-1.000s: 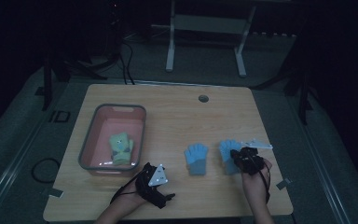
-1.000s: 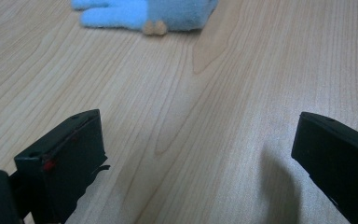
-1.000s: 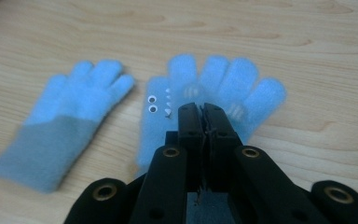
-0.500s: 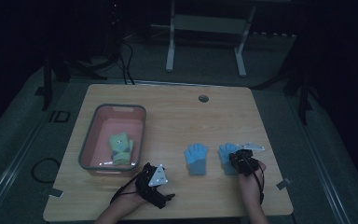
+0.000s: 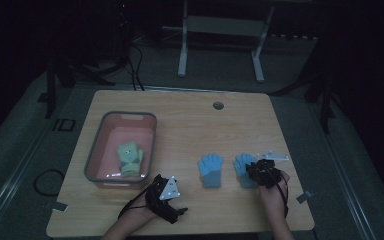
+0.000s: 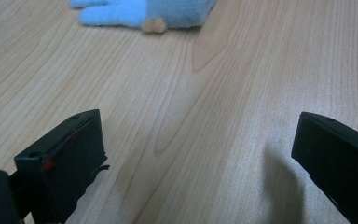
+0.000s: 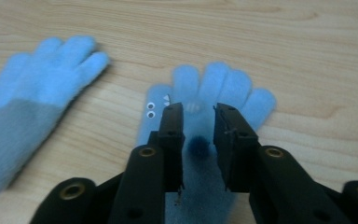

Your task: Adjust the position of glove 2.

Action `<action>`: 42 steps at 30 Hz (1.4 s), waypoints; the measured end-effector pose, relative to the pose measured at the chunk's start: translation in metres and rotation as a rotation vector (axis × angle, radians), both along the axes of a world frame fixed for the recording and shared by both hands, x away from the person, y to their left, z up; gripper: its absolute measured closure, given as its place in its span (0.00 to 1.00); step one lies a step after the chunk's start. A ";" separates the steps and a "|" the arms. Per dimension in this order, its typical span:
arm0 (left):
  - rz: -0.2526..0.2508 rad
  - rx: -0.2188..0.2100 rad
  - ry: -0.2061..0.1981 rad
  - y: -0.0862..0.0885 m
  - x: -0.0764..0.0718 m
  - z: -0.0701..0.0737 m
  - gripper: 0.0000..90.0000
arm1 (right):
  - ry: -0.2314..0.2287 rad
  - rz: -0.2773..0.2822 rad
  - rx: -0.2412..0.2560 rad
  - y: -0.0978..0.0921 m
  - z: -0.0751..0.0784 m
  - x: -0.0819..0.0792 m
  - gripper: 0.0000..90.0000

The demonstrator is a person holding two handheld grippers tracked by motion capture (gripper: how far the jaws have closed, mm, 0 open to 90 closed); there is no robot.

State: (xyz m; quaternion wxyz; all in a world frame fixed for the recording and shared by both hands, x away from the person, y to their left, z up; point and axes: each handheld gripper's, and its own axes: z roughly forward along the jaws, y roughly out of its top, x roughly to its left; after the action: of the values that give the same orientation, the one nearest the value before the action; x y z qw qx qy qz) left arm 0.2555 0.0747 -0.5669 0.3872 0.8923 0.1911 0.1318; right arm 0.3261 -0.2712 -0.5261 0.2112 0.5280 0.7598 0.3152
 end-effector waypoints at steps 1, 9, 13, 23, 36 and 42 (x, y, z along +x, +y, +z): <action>0.000 0.001 0.001 0.000 0.000 0.000 0.03 | 0.001 0.016 -0.003 -0.001 0.002 0.000 0.79; 0.001 -0.002 0.000 0.001 0.001 0.000 0.03 | -0.018 0.178 -0.006 -0.016 0.014 0.003 0.76; -0.001 0.003 0.000 0.000 0.000 0.000 0.03 | -0.041 0.274 -0.023 -0.030 0.023 0.007 0.76; -0.001 0.006 0.001 0.000 0.000 0.000 0.03 | -0.027 0.437 -0.044 -0.040 0.019 0.012 0.68; -0.003 0.004 0.003 0.000 0.000 0.000 0.03 | 0.015 0.449 -0.036 -0.034 -0.013 0.019 0.66; -0.001 -0.002 0.005 0.001 0.000 -0.001 0.03 | 0.006 0.441 -0.061 -0.033 -0.022 0.020 0.70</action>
State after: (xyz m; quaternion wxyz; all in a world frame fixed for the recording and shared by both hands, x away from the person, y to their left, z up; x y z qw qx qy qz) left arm 0.2557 0.0757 -0.5681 0.3876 0.8924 0.1917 0.1290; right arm 0.3464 -0.3037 -0.5477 0.1506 0.3433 0.8667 0.3290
